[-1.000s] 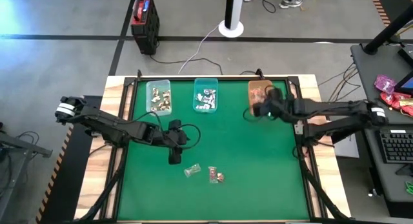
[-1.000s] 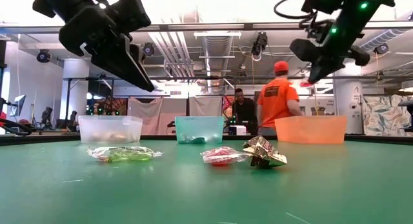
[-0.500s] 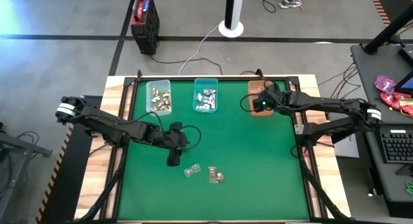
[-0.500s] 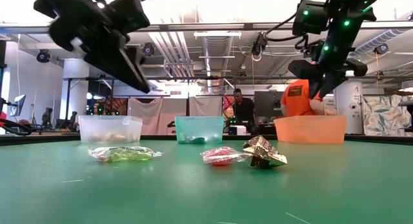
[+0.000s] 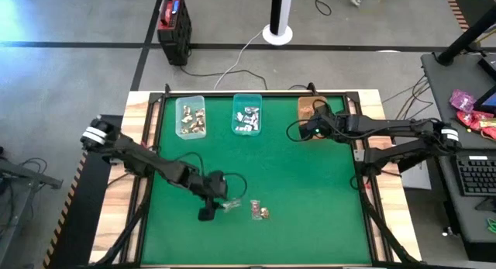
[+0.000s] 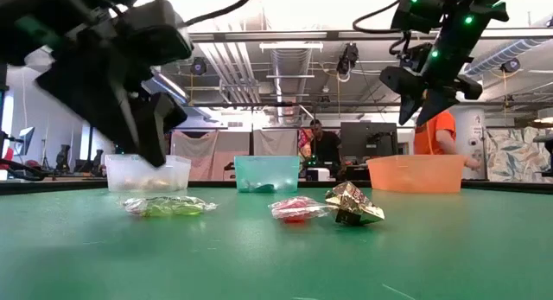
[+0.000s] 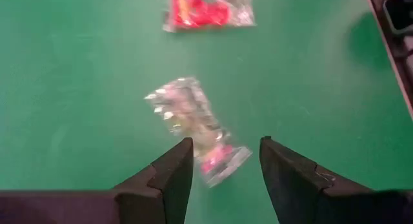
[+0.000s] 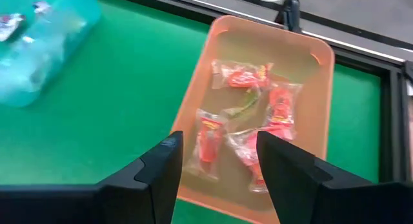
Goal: Sort candy by brand, put in halloween buckets
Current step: Put the green gummy into the orange bin
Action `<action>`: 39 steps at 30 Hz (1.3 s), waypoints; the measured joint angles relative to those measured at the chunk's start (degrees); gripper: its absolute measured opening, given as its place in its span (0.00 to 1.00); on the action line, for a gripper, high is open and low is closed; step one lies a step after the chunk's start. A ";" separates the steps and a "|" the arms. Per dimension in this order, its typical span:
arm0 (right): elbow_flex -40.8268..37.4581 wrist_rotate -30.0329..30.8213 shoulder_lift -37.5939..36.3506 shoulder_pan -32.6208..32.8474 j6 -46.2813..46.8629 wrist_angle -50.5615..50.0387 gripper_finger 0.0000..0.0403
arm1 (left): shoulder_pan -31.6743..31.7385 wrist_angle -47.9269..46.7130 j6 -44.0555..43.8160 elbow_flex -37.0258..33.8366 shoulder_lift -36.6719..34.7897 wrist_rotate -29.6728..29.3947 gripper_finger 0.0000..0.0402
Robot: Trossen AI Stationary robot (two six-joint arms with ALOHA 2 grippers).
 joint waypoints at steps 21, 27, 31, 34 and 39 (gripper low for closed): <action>0.00 -0.01 0.11 5.85 0.19 2.20 0.48 | -2.41 6.51 -3.08 2.01 9.84 -7.63 0.29; 0.00 0.04 0.11 5.85 -0.45 3.46 0.48 | -2.40 6.38 -2.29 1.95 9.84 -7.88 0.05; 0.00 0.04 0.11 5.94 -0.80 3.47 0.48 | -2.46 6.41 -1.76 1.95 9.77 -7.89 0.02; 0.00 0.05 0.11 6.06 -1.10 3.51 0.48 | -3.11 6.26 0.48 1.86 8.42 -9.50 0.01; 0.00 0.15 0.11 6.41 -1.15 3.73 0.48 | -3.95 6.29 6.97 1.86 3.99 -14.23 0.00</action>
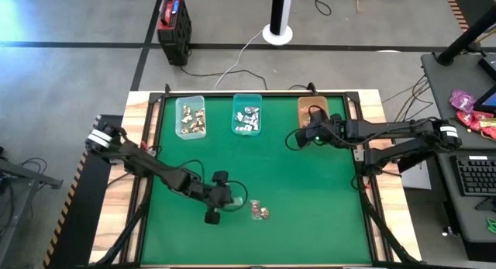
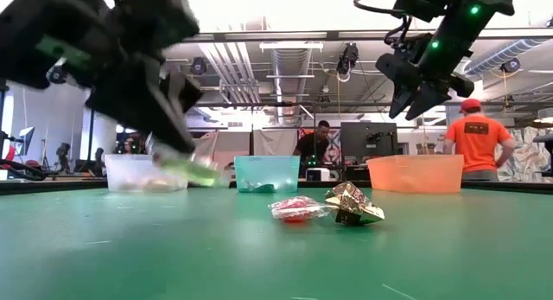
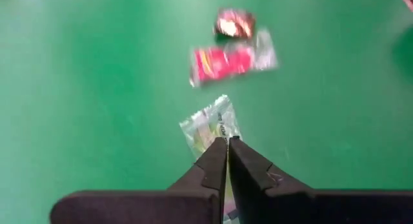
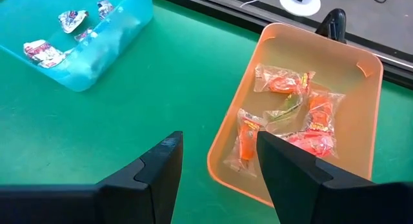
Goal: Sort candy by brand, put in halloween buckets
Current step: Put the green gummy into the orange bin
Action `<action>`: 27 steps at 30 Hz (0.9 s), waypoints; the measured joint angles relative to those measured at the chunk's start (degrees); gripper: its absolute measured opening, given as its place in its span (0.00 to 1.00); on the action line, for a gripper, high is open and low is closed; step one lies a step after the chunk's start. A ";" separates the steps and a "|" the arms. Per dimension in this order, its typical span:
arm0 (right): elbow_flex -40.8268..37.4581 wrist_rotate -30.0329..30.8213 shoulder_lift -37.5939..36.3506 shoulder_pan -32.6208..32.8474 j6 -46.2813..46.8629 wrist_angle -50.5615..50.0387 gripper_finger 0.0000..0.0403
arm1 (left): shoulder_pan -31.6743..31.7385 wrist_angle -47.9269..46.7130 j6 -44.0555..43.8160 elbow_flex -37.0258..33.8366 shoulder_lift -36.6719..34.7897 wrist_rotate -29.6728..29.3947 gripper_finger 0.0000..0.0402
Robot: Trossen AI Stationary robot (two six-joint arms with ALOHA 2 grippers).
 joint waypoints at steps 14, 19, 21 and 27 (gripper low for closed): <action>-9.67 -19.96 5.64 17.21 -40.75 51.28 0.48 | 3.61 7.03 13.54 0.02 -9.17 -8.84 0.00; -8.94 -17.43 13.65 23.75 -50.58 63.64 0.48 | 6.41 10.62 13.65 0.00 -8.92 -8.77 0.00; -7.11 -15.31 17.30 24.59 -52.20 63.47 0.48 | 7.42 12.16 13.61 0.02 -8.88 -8.69 0.00; -0.94 -7.59 25.32 25.01 -57.02 62.56 0.48 | 8.61 13.31 13.65 0.02 -8.78 -8.60 0.00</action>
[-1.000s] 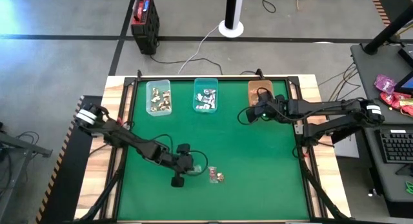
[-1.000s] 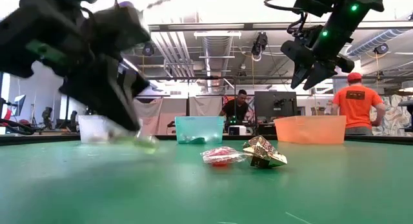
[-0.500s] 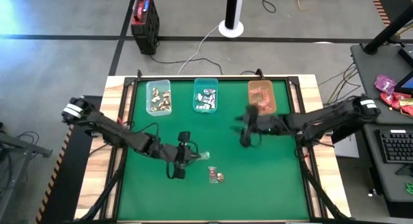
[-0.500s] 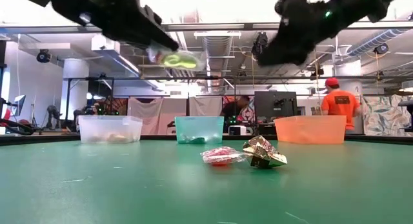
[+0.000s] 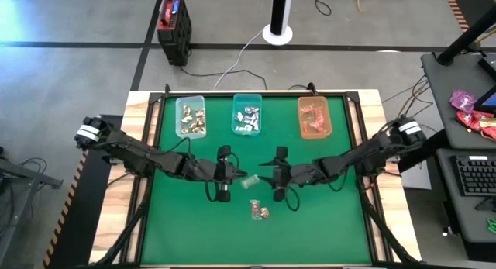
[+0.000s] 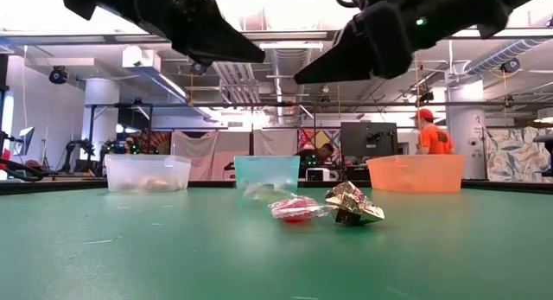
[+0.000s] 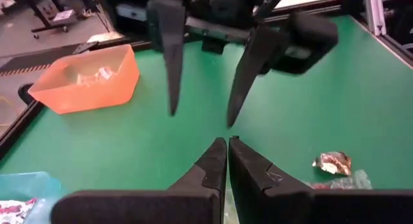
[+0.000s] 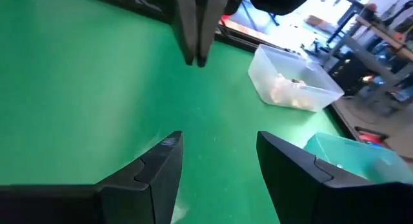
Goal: Sort candy by brand, put in halloween buckets
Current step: Put the green gummy into the orange bin
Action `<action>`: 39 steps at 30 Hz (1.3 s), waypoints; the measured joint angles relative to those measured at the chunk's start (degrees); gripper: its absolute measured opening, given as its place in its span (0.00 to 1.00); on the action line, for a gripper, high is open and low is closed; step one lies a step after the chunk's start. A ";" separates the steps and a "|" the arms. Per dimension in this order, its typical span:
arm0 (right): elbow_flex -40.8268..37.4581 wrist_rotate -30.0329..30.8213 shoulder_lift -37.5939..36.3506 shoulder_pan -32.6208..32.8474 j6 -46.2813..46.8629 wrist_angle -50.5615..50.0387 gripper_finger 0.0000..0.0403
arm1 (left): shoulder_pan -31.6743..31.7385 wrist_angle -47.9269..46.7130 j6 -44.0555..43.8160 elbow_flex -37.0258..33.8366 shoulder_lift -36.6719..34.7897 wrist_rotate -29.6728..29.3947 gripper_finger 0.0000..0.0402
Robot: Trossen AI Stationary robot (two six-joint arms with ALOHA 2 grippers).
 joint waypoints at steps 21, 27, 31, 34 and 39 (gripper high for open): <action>4.76 -13.55 11.33 -2.31 11.72 -12.77 0.48 | 0.05 3.81 -0.03 0.00 12.86 -9.05 0.14; 7.12 -13.55 17.99 -4.06 11.29 -9.61 0.48 | 0.05 5.16 2.03 0.00 10.48 -9.07 0.15; 9.17 -13.68 20.71 -5.02 11.78 -9.36 0.47 | 0.05 4.58 3.22 0.00 7.72 -9.11 0.14; 9.98 -16.13 22.03 -5.98 12.67 -9.19 0.40 | 0.00 3.76 3.65 0.02 5.40 -9.11 0.14; 10.27 -18.78 22.42 -6.61 12.94 -9.38 0.12 | -0.15 2.63 3.69 0.02 1.43 -9.13 0.14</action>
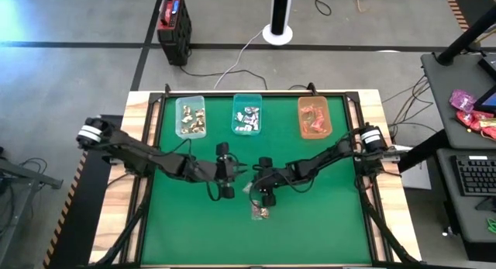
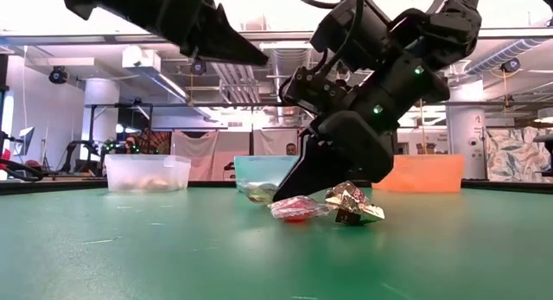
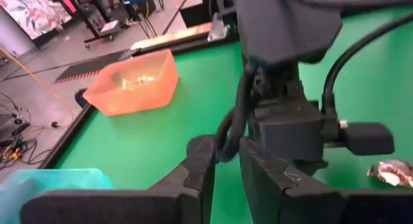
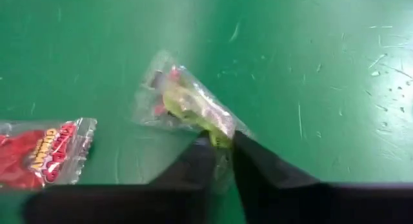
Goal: Sort candy by brand, put in halloween buckets
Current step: Put the green gummy into the orange bin
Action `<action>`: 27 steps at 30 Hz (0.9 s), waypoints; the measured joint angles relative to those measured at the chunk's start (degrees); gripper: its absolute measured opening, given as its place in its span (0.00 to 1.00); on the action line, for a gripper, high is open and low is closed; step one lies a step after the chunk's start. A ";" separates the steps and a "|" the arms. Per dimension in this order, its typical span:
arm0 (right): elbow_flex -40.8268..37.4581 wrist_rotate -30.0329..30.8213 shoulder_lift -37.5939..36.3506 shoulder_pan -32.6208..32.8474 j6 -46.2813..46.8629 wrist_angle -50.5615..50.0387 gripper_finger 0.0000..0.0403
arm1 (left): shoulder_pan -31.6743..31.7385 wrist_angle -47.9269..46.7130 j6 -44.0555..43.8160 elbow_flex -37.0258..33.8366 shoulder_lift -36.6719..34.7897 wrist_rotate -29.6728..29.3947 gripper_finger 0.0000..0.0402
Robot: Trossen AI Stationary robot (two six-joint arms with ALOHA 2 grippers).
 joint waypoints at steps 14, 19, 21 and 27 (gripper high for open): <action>-0.29 38.39 -29.71 -7.06 17.40 -48.12 0.02 | -0.39 -14.04 -3.54 0.00 -11.88 -0.03 0.14; -1.24 41.46 -38.73 -17.04 43.98 -61.08 0.02 | -0.36 -13.75 -3.17 0.00 -13.40 -0.08 0.14; -1.31 40.29 -39.77 -20.88 46.14 -63.08 0.02 | -0.31 -13.82 -3.10 0.00 -13.67 -1.17 0.14; -1.31 31.29 -39.75 -29.71 47.75 -63.26 0.08 | -0.26 -13.78 -3.09 0.00 -13.80 -2.93 0.14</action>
